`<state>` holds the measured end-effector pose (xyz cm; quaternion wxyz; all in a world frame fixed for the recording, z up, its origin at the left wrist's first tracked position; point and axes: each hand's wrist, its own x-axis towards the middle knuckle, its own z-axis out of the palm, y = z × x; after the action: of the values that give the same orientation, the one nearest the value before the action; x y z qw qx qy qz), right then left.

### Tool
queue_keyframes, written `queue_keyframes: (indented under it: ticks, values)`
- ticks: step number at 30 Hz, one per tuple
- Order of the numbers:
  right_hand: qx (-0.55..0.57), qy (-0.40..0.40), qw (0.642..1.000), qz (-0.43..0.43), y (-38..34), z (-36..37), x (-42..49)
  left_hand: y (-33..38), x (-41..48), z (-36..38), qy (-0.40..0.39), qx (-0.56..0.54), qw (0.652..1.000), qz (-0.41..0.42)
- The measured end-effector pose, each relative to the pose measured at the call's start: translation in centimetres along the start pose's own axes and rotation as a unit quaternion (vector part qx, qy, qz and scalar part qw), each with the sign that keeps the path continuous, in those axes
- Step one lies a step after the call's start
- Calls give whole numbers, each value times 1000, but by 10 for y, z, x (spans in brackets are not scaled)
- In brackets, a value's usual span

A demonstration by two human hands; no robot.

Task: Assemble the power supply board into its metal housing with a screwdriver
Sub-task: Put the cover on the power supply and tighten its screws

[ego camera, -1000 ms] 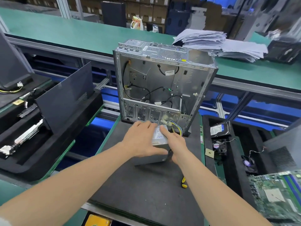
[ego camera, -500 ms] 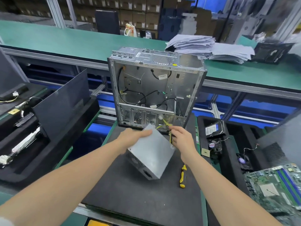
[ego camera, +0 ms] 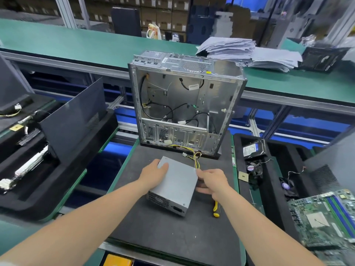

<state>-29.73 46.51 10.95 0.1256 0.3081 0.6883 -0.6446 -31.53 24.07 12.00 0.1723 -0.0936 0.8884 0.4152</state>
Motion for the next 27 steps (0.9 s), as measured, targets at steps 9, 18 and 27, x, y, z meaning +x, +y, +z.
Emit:
queue_keyframes:
  ticks: [9,18,27]
  values:
    - [75,-48,995,-39,17,3,-3,-3,4,9,13,-46,999,-14]
    - [-32,-32,989,-143,14,-5,0,3,-1,33,151,-54,985,69]
    - [12,86,990,-115,20,-97,10,56,0,37,182,61,942,276]
